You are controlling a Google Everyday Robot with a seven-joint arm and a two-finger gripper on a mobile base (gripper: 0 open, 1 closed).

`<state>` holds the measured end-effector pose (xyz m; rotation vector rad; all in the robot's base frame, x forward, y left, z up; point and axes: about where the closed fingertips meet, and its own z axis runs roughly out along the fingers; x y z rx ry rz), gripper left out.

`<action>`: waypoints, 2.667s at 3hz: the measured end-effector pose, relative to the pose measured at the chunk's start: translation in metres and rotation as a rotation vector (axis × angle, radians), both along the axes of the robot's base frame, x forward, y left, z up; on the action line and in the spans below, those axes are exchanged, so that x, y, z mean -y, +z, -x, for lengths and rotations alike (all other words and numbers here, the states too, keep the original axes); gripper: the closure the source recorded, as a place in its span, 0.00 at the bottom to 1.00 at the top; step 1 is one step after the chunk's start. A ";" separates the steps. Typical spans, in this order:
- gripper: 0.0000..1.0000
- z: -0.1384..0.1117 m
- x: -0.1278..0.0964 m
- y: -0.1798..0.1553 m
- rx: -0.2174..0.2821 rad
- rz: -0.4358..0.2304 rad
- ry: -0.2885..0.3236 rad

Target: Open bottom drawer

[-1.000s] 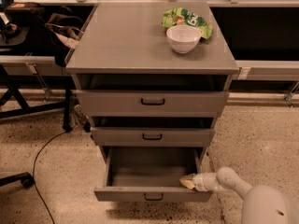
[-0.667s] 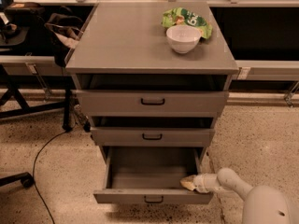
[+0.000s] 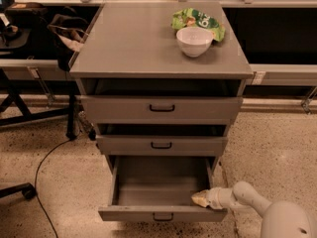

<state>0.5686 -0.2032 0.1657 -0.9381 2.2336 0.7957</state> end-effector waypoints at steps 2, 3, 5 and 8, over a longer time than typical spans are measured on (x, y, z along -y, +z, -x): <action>1.00 0.021 -0.013 -0.011 -0.018 -0.018 0.075; 1.00 0.031 -0.012 -0.013 -0.034 -0.035 0.082; 1.00 0.025 -0.010 -0.011 -0.034 -0.036 0.082; 0.84 0.046 0.019 0.089 0.153 -0.216 -0.091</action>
Offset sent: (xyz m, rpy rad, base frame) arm -0.0876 0.0215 -0.0417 0.0634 0.0902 0.1726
